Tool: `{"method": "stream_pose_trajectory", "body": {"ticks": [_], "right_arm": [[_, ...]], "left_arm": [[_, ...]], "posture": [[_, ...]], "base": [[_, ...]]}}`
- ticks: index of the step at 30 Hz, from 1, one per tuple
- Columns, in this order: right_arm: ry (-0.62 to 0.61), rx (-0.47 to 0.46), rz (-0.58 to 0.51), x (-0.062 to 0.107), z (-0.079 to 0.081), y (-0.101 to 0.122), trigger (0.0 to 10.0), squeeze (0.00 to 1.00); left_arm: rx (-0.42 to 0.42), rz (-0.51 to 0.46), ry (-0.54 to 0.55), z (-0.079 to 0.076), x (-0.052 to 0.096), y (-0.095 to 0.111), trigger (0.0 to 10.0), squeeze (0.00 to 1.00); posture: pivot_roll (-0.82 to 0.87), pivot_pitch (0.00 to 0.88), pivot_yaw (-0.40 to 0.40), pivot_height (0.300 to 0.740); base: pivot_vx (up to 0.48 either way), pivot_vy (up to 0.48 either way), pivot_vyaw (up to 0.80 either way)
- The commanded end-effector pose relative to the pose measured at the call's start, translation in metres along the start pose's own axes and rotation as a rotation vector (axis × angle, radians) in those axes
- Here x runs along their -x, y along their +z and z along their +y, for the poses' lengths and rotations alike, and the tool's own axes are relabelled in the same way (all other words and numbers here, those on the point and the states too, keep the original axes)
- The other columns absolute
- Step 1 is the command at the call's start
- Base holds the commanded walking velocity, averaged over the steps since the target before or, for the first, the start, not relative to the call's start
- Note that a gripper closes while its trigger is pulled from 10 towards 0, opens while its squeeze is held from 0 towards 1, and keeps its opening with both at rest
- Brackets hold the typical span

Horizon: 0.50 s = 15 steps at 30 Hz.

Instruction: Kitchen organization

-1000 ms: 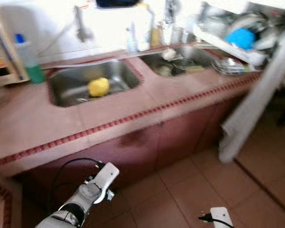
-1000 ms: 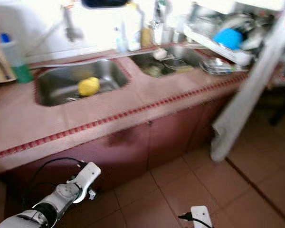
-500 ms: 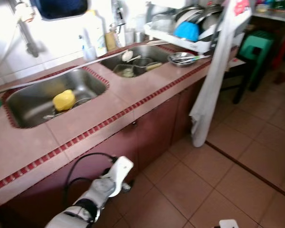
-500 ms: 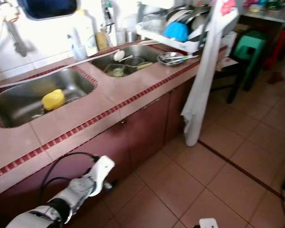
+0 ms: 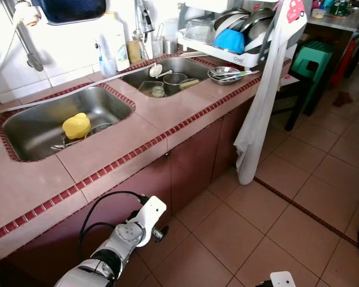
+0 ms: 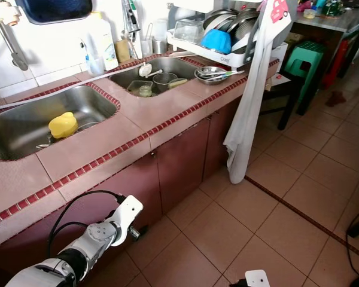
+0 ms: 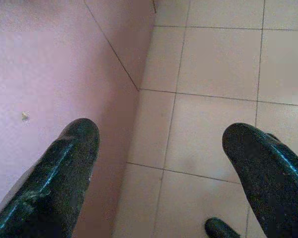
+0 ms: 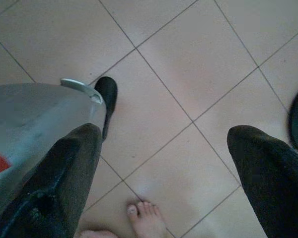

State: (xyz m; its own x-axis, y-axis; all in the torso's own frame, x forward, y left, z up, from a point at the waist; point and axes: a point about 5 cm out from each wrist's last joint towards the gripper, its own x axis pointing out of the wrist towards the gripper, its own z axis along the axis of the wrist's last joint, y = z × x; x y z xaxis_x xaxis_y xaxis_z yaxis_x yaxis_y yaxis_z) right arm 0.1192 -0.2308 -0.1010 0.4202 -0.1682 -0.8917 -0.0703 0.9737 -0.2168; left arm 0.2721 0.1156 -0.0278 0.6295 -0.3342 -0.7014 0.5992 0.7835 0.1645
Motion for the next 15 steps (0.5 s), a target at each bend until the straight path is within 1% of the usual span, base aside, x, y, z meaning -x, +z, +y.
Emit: {"method": "stream_pose_trajectory", "body": {"ticks": [1, 7, 15], "right_arm": [[0.002, 0.013, -0.001, -0.0001, 0.0000, 0.0003, 10.0, 0.00], [0.004, 0.033, 0.004, 0.0000, 0.0002, -0.0002, 10.0, 0.00], [0.009, 0.040, -0.004, -0.0005, 0.0019, 0.0026, 10.0, 0.00]], "left_arm": [[-0.022, -0.009, -0.007, 0.0026, 0.0002, 0.0033, 10.0, 0.00], [-0.026, -0.009, -0.010, 0.0024, 0.0003, 0.0030, 10.0, 0.00], [-0.030, -0.009, -0.011, 0.0024, 0.0002, 0.0032, 10.0, 0.00]], "posture": [[0.03, 0.000, 0.062, 0.740], [0.03, 0.000, 0.062, 0.740], [0.03, 0.000, 0.063, 0.740]], "base": [[0.379, 0.000, 0.00], [0.382, 0.000, 0.00], [0.379, 0.000, -0.61]]}}
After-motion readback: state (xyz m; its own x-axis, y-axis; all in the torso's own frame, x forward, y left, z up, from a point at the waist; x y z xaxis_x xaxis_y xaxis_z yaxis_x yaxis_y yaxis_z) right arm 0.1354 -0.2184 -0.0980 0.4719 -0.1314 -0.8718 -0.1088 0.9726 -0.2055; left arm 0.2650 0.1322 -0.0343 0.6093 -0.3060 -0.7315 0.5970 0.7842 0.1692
